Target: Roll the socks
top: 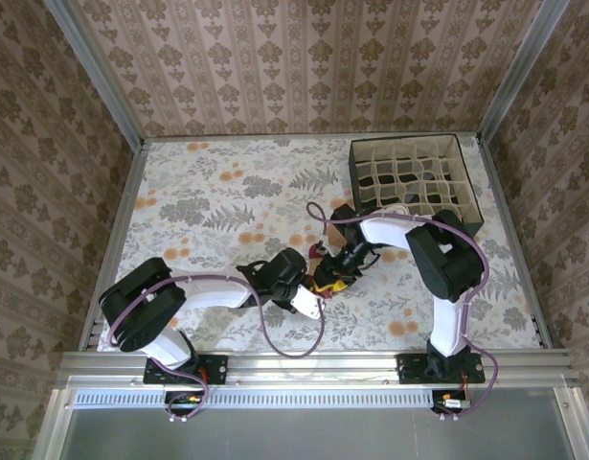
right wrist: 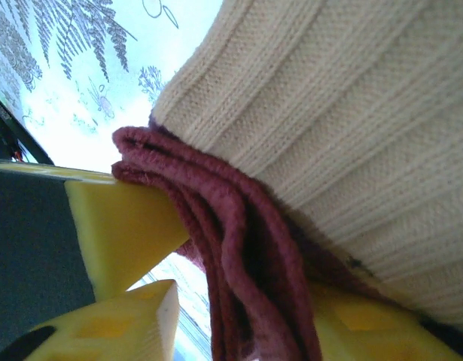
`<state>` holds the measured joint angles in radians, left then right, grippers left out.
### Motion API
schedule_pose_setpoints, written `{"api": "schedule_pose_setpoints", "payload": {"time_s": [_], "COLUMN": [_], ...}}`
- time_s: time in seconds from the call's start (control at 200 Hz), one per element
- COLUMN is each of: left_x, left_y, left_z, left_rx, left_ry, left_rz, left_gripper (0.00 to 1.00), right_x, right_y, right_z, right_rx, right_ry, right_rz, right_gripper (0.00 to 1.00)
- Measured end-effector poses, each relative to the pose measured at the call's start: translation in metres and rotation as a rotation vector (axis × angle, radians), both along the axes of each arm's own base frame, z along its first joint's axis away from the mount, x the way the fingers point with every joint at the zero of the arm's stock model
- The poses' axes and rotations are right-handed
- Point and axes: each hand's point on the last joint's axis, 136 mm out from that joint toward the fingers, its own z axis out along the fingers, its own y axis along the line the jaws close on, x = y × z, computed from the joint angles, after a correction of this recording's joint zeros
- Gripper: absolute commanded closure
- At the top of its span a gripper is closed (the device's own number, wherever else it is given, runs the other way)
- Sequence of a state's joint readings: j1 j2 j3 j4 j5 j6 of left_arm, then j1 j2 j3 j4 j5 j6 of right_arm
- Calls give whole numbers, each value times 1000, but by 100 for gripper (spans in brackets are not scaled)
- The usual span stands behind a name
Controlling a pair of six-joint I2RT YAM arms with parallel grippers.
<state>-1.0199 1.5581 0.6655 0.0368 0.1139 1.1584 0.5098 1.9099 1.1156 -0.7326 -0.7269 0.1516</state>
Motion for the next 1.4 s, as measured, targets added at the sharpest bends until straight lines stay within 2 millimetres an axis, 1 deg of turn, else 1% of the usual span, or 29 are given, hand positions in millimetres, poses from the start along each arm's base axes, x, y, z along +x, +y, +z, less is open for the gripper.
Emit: {"api": "schedule_pose_setpoints", "payload": {"time_s": [0.18,0.29,0.47,0.61,0.75,0.845,0.92,1.02,1.085,1.245,1.4], "left_x": [-10,-17,-29,-32,-29,-29,-29,-30,-32,-36,-36], "left_y": [1,3,7,7,5,3,1,0,0,3,6], "left_z": [1,2,4,6,9,11,11,11,11,13,15], "left_rx": [21,34,36,27,13,11,13,18,22,30,31], "left_ry": [115,198,350,505,660,754,819,889,926,988,1027], "left_rz": [24,32,42,68,104,122,135,148,152,166,181], "left_gripper": [100,100,100,100,100,100,100,100,100,100,100], "right_x": [2,4,6,-1,-9,-23,-34,-48,-53,-55,-56], "right_y": [-22,-33,-42,-50,-48,-39,-33,-29,-27,-14,-3], "right_z": [5,13,34,45,63,78,84,80,74,68,49], "right_rx": [-36,-38,8,46,93,151,195,235,240,232,196], "right_ry": [-73,-156,-366,-514,-677,-815,-917,-1022,-1068,-1145,-1165], "right_rz": [-38,-61,-101,-134,-123,-74,-28,31,71,173,281], "right_gripper": [50,50,56,56,54,51,47,46,46,46,45]}}
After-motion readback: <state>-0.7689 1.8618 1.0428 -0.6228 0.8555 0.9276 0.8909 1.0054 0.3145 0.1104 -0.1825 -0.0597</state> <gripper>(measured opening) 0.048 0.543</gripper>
